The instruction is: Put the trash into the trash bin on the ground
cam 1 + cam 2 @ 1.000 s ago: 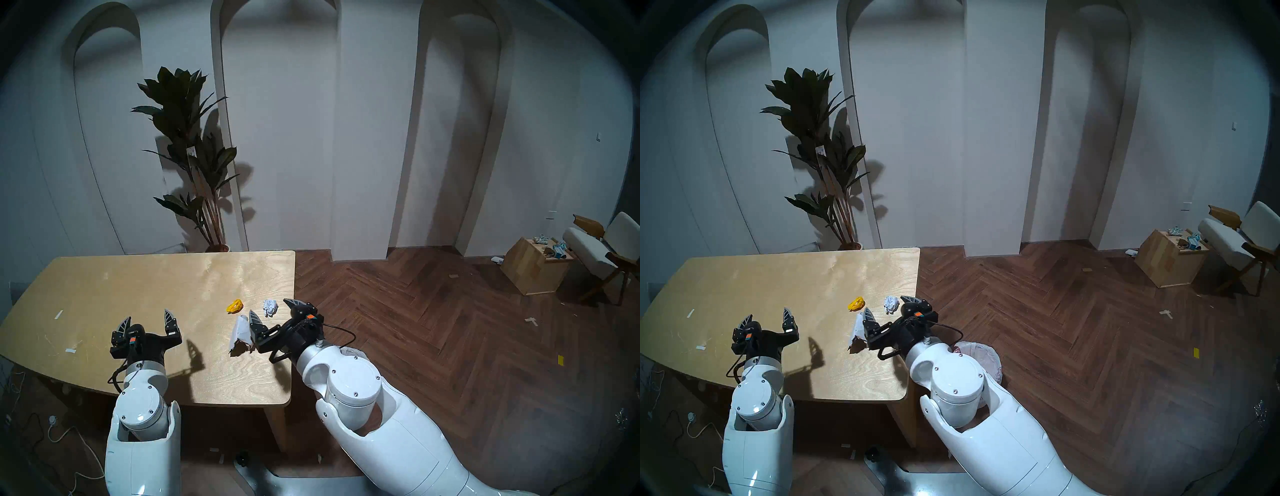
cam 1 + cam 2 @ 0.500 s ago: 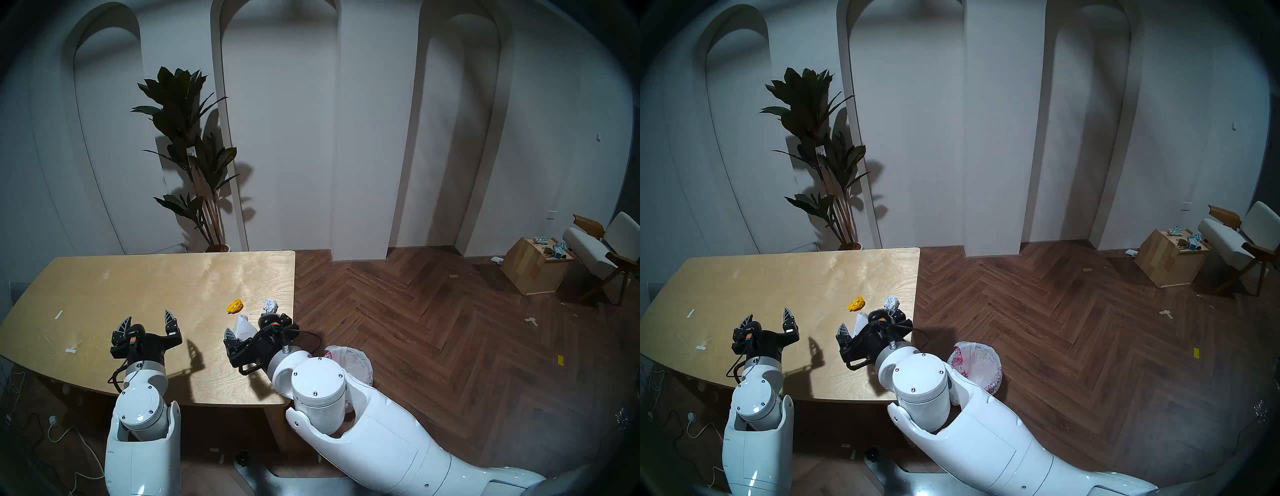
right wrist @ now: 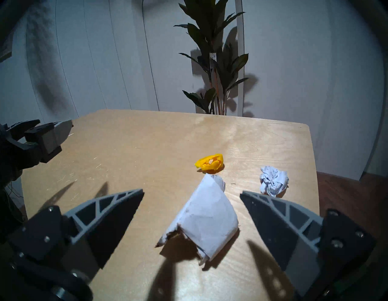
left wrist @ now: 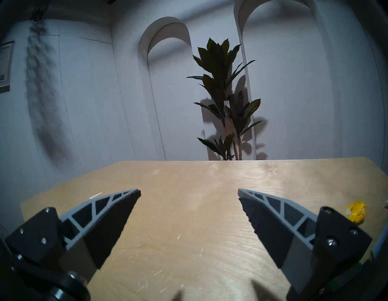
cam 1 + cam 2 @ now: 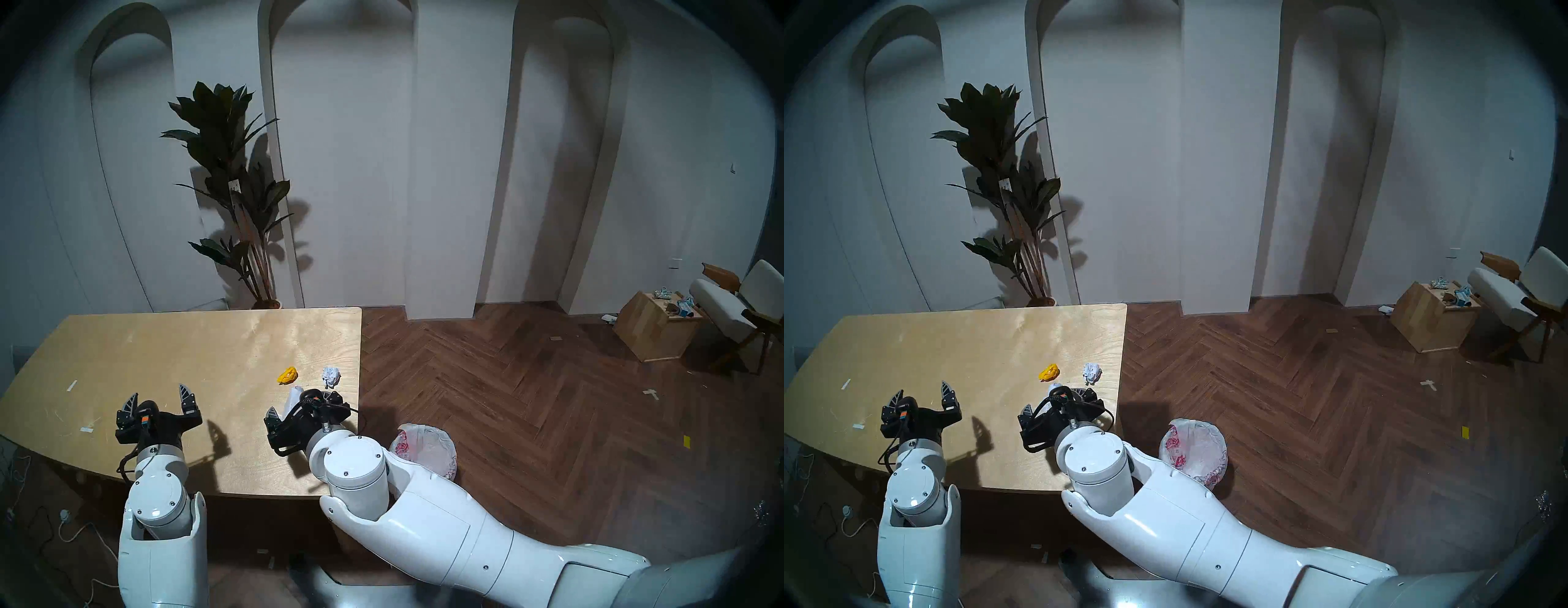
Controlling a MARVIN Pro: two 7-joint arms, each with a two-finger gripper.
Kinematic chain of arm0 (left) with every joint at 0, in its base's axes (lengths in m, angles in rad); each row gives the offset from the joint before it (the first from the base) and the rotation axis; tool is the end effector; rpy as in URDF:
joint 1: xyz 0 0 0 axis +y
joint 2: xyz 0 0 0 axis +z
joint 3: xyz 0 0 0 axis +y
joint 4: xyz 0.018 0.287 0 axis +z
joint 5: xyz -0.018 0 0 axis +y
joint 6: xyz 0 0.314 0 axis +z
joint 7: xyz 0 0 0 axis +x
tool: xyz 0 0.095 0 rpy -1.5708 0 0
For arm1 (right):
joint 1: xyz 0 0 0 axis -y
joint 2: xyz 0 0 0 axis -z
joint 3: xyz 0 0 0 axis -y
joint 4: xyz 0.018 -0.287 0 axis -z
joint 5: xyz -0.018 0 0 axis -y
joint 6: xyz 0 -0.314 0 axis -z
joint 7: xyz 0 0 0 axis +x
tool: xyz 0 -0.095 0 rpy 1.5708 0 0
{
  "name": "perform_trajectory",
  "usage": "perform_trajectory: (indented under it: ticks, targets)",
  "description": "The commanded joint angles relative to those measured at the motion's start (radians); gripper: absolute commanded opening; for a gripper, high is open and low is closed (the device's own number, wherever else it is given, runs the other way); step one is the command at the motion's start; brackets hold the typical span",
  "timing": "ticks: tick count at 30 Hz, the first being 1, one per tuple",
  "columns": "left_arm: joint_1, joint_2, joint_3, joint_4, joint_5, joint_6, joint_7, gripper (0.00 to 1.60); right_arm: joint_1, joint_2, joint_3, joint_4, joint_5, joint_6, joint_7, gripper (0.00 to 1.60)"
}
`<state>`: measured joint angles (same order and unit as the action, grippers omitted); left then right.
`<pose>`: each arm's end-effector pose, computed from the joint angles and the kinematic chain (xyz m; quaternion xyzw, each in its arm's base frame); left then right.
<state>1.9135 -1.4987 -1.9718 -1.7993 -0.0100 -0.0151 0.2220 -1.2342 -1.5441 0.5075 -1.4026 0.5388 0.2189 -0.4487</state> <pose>0.2883 0.1971 -0.3126 -0.6954 -0.1397 -0.6521 0.2675 0.3428 0.3267 -0.3216 -0.7831 -0.2037 -0.5484 0.2112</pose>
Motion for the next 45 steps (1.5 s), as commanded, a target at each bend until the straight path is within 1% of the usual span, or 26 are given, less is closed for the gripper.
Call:
perform_trajectory:
  ticks: [1,2,4,6,9,10,15,19,22,23,24,28,29,30,31,32,33,34,35,36,37,40,41,43,44,45]
  targets:
    - [-0.017,0.014,-0.010,-0.008,0.008,-0.001,0.008,1.60,0.088,-0.080,-0.058,0.064,0.050,-0.085,-0.084,1.60]
    - [-0.018,0.014,-0.010,-0.008,0.009,-0.001,0.009,1.60,0.101,-0.094,-0.073,0.095,0.066,-0.102,-0.104,1.60]
    - [-0.018,0.014,-0.010,-0.008,0.009,-0.001,0.010,1.60,0.107,-0.101,-0.079,0.110,0.071,-0.110,-0.112,1.60]
    - [-0.018,0.014,-0.009,-0.007,0.011,-0.001,0.012,1.60,0.129,-0.128,-0.101,0.168,0.097,-0.142,-0.137,1.60]
    - [-0.019,0.014,-0.009,-0.006,0.011,-0.001,0.013,1.60,0.148,-0.153,-0.114,0.214,0.131,-0.160,-0.152,1.60]
    - [-0.019,0.014,-0.009,-0.006,0.011,-0.001,0.013,1.60,0.148,-0.153,-0.114,0.214,0.131,-0.160,-0.152,1.60]
    - [-0.019,0.015,-0.008,-0.005,0.012,-0.001,0.015,1.60,0.179,-0.191,-0.132,0.273,0.223,-0.169,-0.179,1.60]
    - [-0.019,0.015,-0.008,-0.005,0.012,-0.001,0.016,1.60,0.196,-0.206,-0.153,0.302,0.254,-0.181,-0.193,1.60]
    - [-0.019,0.015,-0.008,-0.005,0.012,-0.001,0.017,1.60,0.216,-0.227,-0.177,0.347,0.297,-0.197,-0.216,1.60]
    - [-0.019,0.015,-0.008,-0.005,0.012,-0.001,0.017,1.60,0.216,-0.227,-0.177,0.347,0.297,-0.197,-0.216,1.60]
    - [-0.019,0.015,-0.007,-0.006,0.012,-0.001,0.017,1.60,0.225,-0.237,-0.187,0.371,0.313,-0.208,-0.222,1.60]
    - [-0.019,0.016,-0.007,-0.006,0.012,-0.001,0.017,1.60,0.238,-0.254,-0.199,0.406,0.335,-0.218,-0.233,1.60]
    - [-0.019,0.016,-0.007,-0.006,0.012,-0.001,0.017,1.60,0.242,-0.260,-0.201,0.415,0.339,-0.215,-0.237,1.46]
    - [-0.019,0.016,-0.007,-0.006,0.012,-0.001,0.017,1.60,0.250,-0.268,-0.207,0.436,0.353,-0.220,-0.243,1.10]
    - [-0.019,0.016,-0.007,-0.006,0.012,-0.001,0.017,1.60,0.250,-0.268,-0.207,0.436,0.353,-0.220,-0.243,1.10]
    - [-0.019,0.016,-0.007,-0.006,0.012,-0.001,0.017,1.60,0.252,-0.271,-0.209,0.444,0.362,-0.226,-0.244,1.02]
    - [-0.019,0.016,-0.007,-0.006,0.012,-0.001,0.017,1.60,0.255,-0.274,-0.213,0.452,0.365,-0.230,-0.249,0.78]
    - [-0.019,0.016,-0.007,-0.006,0.012,-0.001,0.017,1.60,0.255,-0.274,-0.213,0.452,0.365,-0.230,-0.249,0.78]
    - [-0.019,0.016,-0.007,-0.006,0.012,-0.001,0.017,1.60,0.257,-0.274,-0.216,0.455,0.370,-0.235,-0.251,0.61]
    - [-0.019,0.016,-0.007,-0.006,0.012,-0.001,0.016,1.60,0.255,-0.272,-0.219,0.452,0.367,-0.241,-0.254,0.41]
    - [-0.019,0.015,-0.008,-0.006,0.012,-0.001,0.016,1.60,0.255,-0.269,-0.224,0.447,0.359,-0.246,-0.262,0.00]
    - [-0.019,0.015,-0.008,-0.006,0.013,-0.001,0.015,1.60,0.240,-0.231,-0.215,0.366,0.348,-0.267,-0.276,0.00]
    - [-0.019,0.015,-0.008,-0.006,0.013,-0.001,0.015,1.60,0.240,-0.231,-0.215,0.366,0.348,-0.267,-0.276,0.00]
    - [-0.020,0.015,-0.008,-0.005,0.013,-0.001,0.015,1.60,0.249,-0.217,-0.215,0.335,0.335,-0.300,-0.280,0.00]
    - [-0.020,0.015,-0.008,-0.004,0.013,-0.002,0.016,1.60,0.257,-0.219,-0.211,0.335,0.326,-0.323,-0.278,0.00]
    - [-0.020,0.015,-0.008,-0.004,0.013,-0.002,0.015,1.60,0.260,-0.208,-0.210,0.313,0.318,-0.330,-0.288,0.00]
